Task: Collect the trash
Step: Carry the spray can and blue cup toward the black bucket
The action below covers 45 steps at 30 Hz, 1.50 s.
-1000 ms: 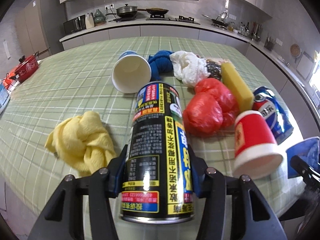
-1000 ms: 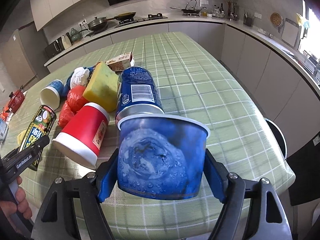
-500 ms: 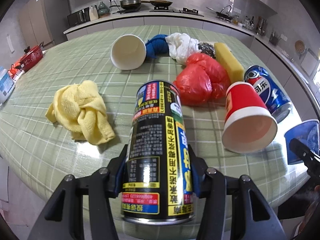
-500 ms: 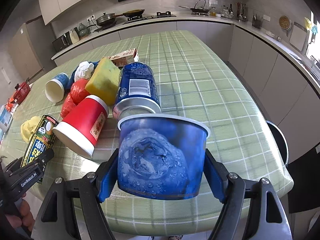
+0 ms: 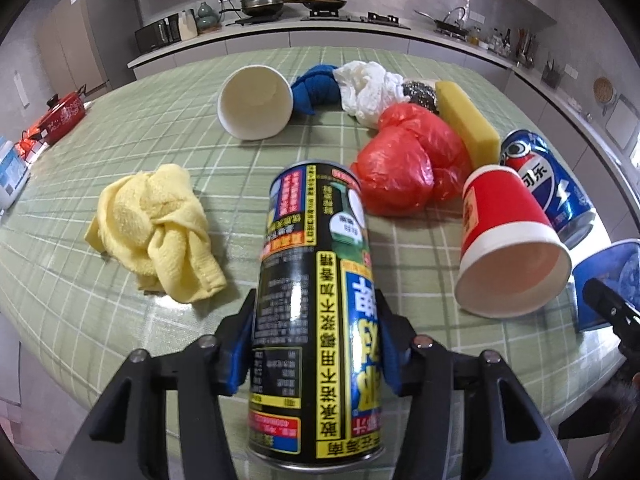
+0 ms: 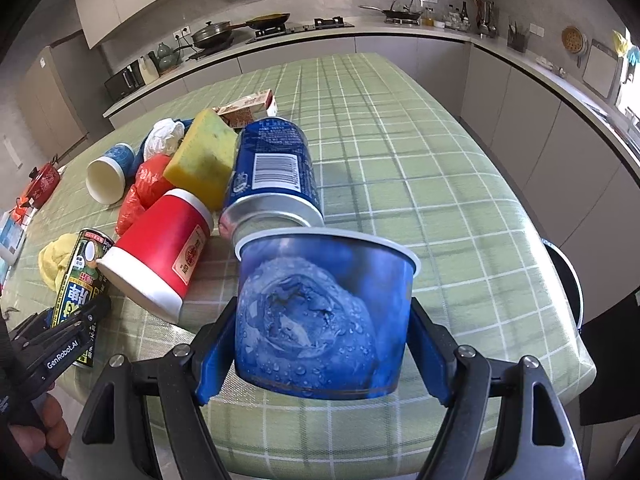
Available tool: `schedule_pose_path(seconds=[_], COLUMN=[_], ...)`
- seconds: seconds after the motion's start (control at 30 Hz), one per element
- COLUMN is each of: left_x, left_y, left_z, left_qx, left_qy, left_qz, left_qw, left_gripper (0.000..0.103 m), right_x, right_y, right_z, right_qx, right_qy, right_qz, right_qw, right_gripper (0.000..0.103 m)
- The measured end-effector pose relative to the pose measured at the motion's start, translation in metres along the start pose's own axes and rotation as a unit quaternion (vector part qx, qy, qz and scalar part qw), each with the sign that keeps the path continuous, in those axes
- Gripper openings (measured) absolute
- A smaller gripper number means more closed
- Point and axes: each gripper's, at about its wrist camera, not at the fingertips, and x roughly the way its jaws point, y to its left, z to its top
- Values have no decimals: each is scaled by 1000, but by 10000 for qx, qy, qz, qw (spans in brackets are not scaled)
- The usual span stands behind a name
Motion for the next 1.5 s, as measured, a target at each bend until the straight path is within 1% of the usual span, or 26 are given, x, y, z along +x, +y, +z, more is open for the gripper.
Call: schedule_pose_path(seconds=[0.13,0.3,0.47,0.57,0.73,0.83,0.93,1.03,1.13,1.23,1.37,1.4,1.43,1.5], left_x=[-12,-39,-69,-81,-83,-81,-73,-69,-69,-69,-65,-62,-58,-53], left_y=[1,-7,-34,-59,-97,-121,-144,-172,-198,-232,-282,-295,-313,-333], left_z=[-2,-6,-14,-17,-14,-6,0,4,5,4,0,0,0,-2], left_qx=[-85,-158,-94,8,289,571,740,894,1046,1105,986,922,818,753], left_qy=[-154,-428,-627,-706,-652,-717,-658,-602,-585,-554,-521,-478,-394,-309], left_qz=[-41,-127,-277,-471,-883,-1184,-1514,-1693,-1762,-1816,-1747,-1716,-1728,-1689], left_qw=[9998,9989,9976,9964,9935,9887,9835,9797,9770,9756,9783,9797,9808,9823], left_gripper=[53,53,53,53,53,53,53,53,53,53,53,53,53,53], right_x=[-8,-24,-45,-56,-70,-76,-81,-85,-86,-77,-55,-45,-40,-20], right_y=[2,-7,-34,-56,-99,-122,-150,-179,-212,-251,-305,-322,-331,-362], right_z=[0,2,-3,-7,-13,-15,-19,-20,-20,-15,-6,-3,-3,3], right_qx=[-95,-125,-57,26,401,659,903,1098,1270,1312,1194,1113,1073,922], right_qy=[-105,-246,-380,-469,-588,-650,-618,-592,-612,-511,-330,-232,-194,-15], right_qz=[40,145,213,147,-119,-364,-647,-824,-914,-919,-793,-764,-745,-651], right_qw=[9999,9995,9990,9988,9974,9950,9919,9888,9858,9858,9891,9906,9912,9936], right_gripper=[79,79,79,79,79,79,79,79,79,79,79,79,79,79])
